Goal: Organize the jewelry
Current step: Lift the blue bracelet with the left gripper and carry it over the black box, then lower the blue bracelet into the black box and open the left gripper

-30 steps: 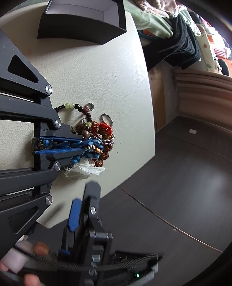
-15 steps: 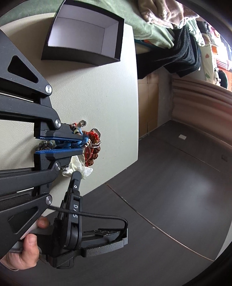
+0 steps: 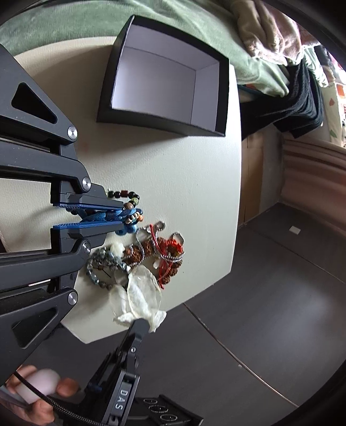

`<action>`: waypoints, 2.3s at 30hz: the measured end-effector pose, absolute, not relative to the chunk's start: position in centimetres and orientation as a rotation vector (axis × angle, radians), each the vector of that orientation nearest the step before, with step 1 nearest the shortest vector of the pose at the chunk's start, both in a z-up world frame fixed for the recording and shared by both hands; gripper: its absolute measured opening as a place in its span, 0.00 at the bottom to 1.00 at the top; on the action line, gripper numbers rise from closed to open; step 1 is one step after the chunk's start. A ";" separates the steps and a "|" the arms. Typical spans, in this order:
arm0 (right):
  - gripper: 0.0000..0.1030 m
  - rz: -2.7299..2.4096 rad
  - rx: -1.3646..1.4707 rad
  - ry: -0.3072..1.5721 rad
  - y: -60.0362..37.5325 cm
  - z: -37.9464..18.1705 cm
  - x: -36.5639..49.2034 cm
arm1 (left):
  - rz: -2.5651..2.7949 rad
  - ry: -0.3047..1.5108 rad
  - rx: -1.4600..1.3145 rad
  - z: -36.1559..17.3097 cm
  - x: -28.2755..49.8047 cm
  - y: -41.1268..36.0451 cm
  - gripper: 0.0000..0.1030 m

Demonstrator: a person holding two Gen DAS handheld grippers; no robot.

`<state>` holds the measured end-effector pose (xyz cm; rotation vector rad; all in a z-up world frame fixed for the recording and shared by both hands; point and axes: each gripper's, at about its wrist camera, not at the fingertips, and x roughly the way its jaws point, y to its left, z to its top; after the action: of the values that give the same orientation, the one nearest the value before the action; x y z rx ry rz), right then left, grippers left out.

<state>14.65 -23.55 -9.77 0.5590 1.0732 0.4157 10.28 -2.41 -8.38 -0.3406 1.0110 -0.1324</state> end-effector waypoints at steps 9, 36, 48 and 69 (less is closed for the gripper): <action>0.03 0.422 0.563 1.109 -24.5 -10.3 14.1 | -0.040 1.108 -0.226 -10.7 10.7 -2.5 0.08; 0.03 0.567 0.598 1.021 -22.7 -7.8 13.0 | -0.113 0.814 -0.317 -3.1 7.9 -0.8 0.05; 0.03 0.710 0.604 0.950 -17.2 -6.2 13.2 | -0.070 0.697 -0.435 -0.1 5.5 4.9 0.05; 0.65 0.746 0.503 1.030 -6.9 -7.7 15.7 | 0.033 0.684 -0.549 -1.0 4.9 11.1 0.05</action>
<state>15.66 -6.86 -7.74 0.5029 1.0298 0.7460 4.86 11.08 -0.96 -0.5495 0.6843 0.0328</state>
